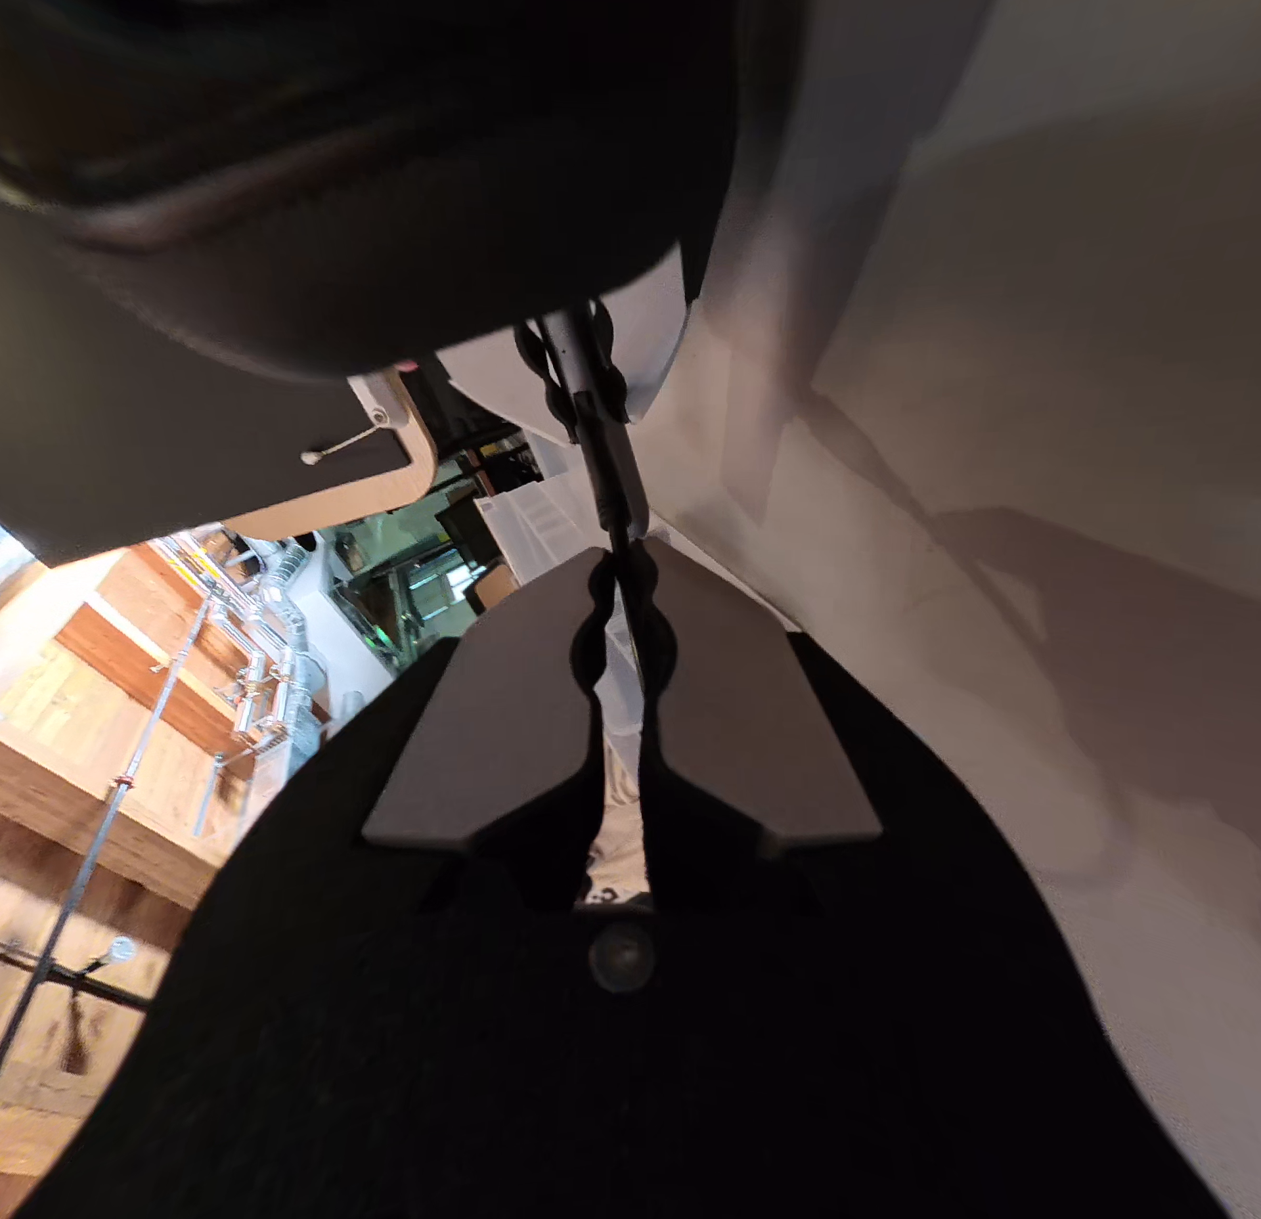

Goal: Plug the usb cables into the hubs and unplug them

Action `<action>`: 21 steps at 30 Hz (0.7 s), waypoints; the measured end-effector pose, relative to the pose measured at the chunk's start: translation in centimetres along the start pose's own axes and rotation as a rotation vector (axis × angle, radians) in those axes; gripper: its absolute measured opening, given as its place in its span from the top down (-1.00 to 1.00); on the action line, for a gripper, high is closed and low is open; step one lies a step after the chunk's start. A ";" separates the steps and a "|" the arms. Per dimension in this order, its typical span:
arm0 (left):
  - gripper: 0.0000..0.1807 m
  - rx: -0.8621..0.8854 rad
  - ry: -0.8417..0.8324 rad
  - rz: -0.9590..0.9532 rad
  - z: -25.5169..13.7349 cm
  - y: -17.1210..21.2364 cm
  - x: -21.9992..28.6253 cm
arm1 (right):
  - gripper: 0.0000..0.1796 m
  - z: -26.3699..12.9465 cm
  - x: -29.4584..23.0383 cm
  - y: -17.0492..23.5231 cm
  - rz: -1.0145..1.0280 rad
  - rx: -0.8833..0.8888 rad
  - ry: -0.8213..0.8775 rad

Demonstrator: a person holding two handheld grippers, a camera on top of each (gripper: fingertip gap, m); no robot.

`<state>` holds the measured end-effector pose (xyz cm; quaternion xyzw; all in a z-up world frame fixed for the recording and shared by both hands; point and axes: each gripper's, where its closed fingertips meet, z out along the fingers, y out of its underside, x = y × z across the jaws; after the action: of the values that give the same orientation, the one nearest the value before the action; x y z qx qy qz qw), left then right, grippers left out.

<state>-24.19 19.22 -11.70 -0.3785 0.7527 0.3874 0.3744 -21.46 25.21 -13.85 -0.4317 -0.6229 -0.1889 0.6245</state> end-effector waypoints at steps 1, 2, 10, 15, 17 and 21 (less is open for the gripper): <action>0.96 0.003 -0.006 0.023 0.0 0.0 0.0 | 0.81 0.0 0.0 0.0 -0.001 0.000 -0.002; 0.96 0.003 -0.014 0.044 0.0 0.0 0.0 | 0.81 0.0 -0.1 -0.1 -0.003 0.004 -0.002; 0.97 0.017 -0.043 0.098 0.3 -0.2 -0.1 | 0.81 0.0 -0.2 0.1 0.007 -0.002 -0.011; 0.97 0.027 -0.032 0.005 0.2 0.0 -0.5 | 0.82 -0.1 -0.2 -0.2 -0.003 -0.007 -0.013; 0.96 0.033 -0.011 -0.072 0.0 0.3 -0.8 | 0.81 -0.1 -0.2 -0.5 -0.011 -0.009 -0.007; 0.95 0.171 0.211 -0.458 -0.5 -0.4 0.2 | 0.81 -0.1 0.1 -0.8 -0.024 0.006 0.013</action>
<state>-24.07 18.58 -11.82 -0.5443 0.7122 0.1862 0.4024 -21.98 24.70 -13.50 -0.4214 -0.6243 -0.1973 0.6274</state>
